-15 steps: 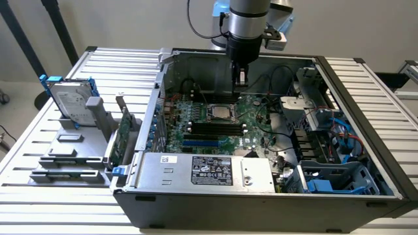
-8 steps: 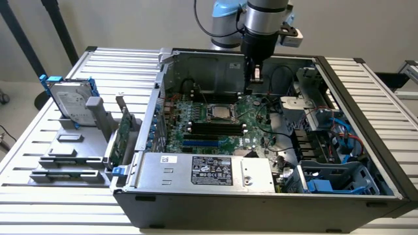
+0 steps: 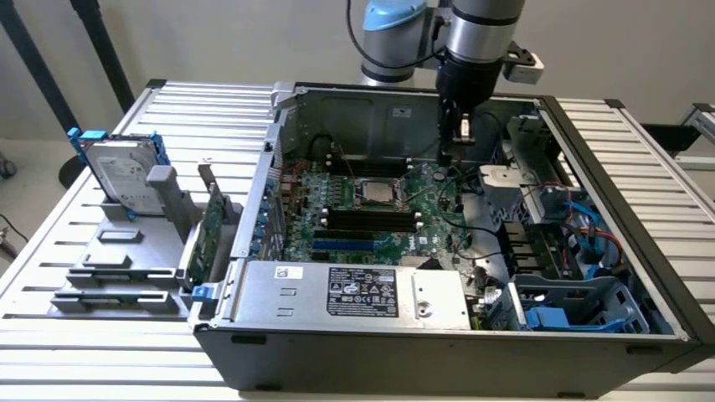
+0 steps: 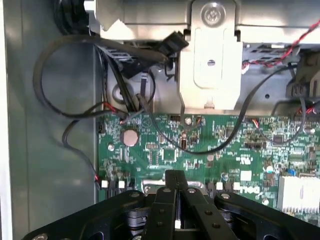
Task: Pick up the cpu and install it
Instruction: 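Close the cpu cover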
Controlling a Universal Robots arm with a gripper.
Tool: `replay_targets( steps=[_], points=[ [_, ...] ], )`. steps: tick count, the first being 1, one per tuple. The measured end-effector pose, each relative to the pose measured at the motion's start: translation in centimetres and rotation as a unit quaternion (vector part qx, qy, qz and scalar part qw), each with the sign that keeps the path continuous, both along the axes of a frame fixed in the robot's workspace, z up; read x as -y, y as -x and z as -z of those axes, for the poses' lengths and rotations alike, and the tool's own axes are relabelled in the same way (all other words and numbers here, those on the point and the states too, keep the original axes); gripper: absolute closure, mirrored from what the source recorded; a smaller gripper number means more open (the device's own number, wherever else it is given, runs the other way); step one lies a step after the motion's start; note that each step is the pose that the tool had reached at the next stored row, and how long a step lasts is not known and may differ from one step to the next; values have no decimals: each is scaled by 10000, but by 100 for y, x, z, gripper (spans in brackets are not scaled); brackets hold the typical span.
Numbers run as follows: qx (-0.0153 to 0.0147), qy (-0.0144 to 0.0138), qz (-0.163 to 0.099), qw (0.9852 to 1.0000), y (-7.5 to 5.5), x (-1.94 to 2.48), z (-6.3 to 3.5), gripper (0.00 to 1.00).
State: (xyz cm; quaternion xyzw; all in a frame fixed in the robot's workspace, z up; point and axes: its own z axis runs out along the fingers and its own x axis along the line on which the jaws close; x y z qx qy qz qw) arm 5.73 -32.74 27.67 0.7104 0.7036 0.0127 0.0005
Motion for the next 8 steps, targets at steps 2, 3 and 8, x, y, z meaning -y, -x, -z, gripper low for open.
replay_targets(
  steps=[2,3,8],
  points=[
    [-6,0,-25,10000,-54,0,34,89],
    [-9,0,-43,10000,-77,0,52,89],
    [-30,0,-139,9999,-110,0,122,89]
  ],
)
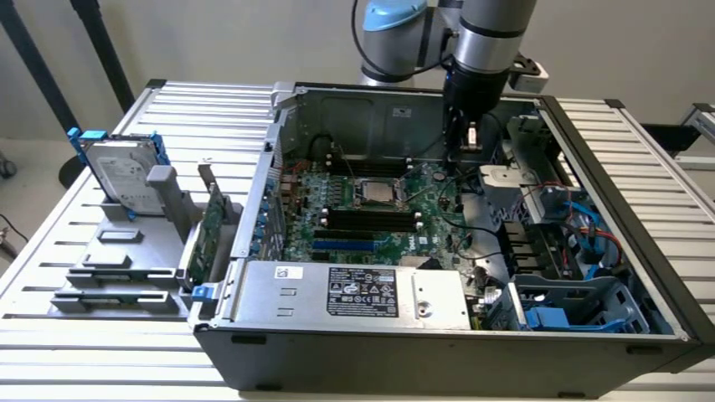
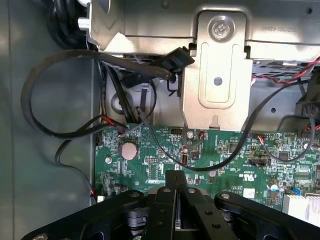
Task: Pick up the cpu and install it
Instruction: 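Close the cpu cover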
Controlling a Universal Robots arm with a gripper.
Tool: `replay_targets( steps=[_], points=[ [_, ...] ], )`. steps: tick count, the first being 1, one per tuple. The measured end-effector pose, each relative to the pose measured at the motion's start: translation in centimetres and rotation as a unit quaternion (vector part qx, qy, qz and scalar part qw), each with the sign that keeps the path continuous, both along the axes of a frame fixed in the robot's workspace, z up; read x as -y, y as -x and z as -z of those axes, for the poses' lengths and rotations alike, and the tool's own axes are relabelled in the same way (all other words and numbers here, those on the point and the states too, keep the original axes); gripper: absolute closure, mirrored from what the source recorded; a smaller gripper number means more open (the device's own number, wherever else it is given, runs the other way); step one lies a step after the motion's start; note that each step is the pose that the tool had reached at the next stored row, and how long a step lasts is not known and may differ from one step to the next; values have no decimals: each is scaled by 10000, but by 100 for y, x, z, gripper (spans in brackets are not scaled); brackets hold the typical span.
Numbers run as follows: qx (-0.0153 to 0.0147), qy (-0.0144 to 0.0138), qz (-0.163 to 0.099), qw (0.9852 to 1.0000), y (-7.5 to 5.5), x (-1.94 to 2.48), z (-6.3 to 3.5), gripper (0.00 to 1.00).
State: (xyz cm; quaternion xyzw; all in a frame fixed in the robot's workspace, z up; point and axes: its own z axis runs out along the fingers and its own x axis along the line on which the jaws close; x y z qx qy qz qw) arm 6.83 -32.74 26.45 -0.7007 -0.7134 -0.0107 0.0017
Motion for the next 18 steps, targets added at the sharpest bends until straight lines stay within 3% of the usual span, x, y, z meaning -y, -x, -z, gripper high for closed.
replay_targets(
  steps=[11,18],
  points=[
    [-96,-21,-123,9999,0,0,103,89],
    [-231,-46,-120,9997,0,0,132,89]
  ],
)
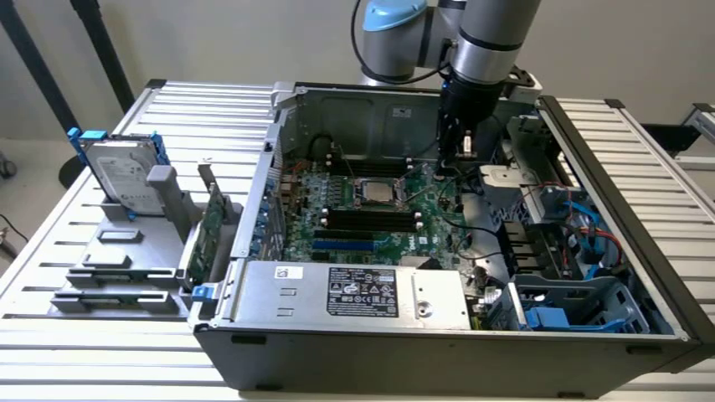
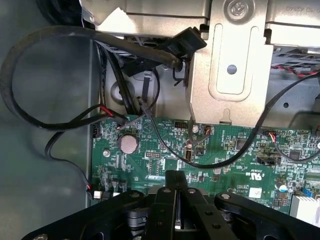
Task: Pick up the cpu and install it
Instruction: 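Close the cpu cover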
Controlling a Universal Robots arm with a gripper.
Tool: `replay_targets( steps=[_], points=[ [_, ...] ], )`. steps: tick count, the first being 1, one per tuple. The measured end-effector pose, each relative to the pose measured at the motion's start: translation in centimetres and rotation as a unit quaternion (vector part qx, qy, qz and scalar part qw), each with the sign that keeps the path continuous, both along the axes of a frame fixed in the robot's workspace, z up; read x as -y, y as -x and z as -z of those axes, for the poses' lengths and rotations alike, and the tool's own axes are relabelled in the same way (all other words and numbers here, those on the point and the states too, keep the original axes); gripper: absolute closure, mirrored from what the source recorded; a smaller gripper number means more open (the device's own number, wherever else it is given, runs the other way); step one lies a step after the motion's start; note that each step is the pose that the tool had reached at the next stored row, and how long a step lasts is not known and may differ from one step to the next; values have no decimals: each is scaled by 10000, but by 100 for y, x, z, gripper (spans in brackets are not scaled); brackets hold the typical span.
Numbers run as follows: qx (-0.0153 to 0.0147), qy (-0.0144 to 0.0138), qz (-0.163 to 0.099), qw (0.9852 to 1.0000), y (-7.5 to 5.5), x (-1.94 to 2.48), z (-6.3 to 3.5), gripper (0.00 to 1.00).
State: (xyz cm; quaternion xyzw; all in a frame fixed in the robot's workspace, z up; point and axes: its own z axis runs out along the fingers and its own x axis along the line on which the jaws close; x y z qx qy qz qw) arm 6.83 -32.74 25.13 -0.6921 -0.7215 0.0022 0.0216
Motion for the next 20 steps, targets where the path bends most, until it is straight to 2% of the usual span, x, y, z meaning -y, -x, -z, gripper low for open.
replay_targets(
  steps=[3,5,7,8,9,12,14,16,18,20],
  points=[
    [-55,-10,8,10000,0,0,12,89],
    [-105,-19,15,9999,2,0,18,89],
    [-175,-35,22,9998,7,0,21,89],
    [-227,-43,26,9997,11,0,21,89],
    [-301,-50,29,9995,15,0,21,89],
    [-574,-64,38,9983,30,3,21,89],
    [-736,-70,41,9973,45,9,20,89],
    [-881,-76,42,9961,63,18,21,89],
    [-998,-83,44,9950,87,30,21,89],
    [-1079,-91,43,9941,115,42,21,89]
  ],
)
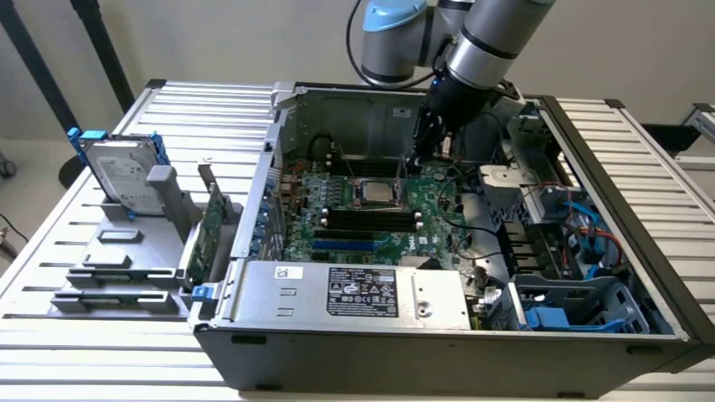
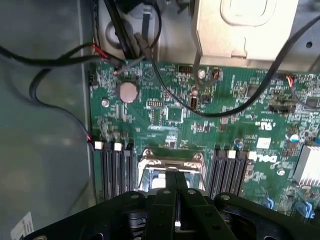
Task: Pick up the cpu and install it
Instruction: 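Close the cpu cover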
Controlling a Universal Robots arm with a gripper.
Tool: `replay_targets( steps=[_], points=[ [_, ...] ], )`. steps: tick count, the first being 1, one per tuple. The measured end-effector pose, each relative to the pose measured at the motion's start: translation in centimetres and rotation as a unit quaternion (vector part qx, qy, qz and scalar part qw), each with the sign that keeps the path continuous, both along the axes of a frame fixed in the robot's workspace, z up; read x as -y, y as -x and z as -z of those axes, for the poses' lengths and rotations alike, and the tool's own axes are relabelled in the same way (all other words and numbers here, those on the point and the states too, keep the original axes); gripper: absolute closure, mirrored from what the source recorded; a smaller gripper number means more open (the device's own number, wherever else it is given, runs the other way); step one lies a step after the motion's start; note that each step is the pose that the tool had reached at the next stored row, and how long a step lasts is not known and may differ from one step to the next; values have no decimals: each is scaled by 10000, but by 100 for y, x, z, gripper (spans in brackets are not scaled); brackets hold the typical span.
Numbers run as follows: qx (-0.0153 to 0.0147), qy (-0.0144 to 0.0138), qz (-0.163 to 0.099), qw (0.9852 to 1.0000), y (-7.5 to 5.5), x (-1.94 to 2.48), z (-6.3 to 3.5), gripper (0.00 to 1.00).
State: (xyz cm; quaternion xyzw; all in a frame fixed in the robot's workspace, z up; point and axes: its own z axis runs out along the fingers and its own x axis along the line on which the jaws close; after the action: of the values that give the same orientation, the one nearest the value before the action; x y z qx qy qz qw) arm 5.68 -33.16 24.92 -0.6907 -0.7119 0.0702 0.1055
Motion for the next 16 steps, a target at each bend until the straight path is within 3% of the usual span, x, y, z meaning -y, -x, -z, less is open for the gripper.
replay_targets(
  steps=[2,9,16],
  points=[
    [-52,-4,0,10000,38,14,1,89],
    [-185,-6,1,9998,205,61,6,89],
    [-350,-14,1,9994,353,88,11,89]
  ],
)
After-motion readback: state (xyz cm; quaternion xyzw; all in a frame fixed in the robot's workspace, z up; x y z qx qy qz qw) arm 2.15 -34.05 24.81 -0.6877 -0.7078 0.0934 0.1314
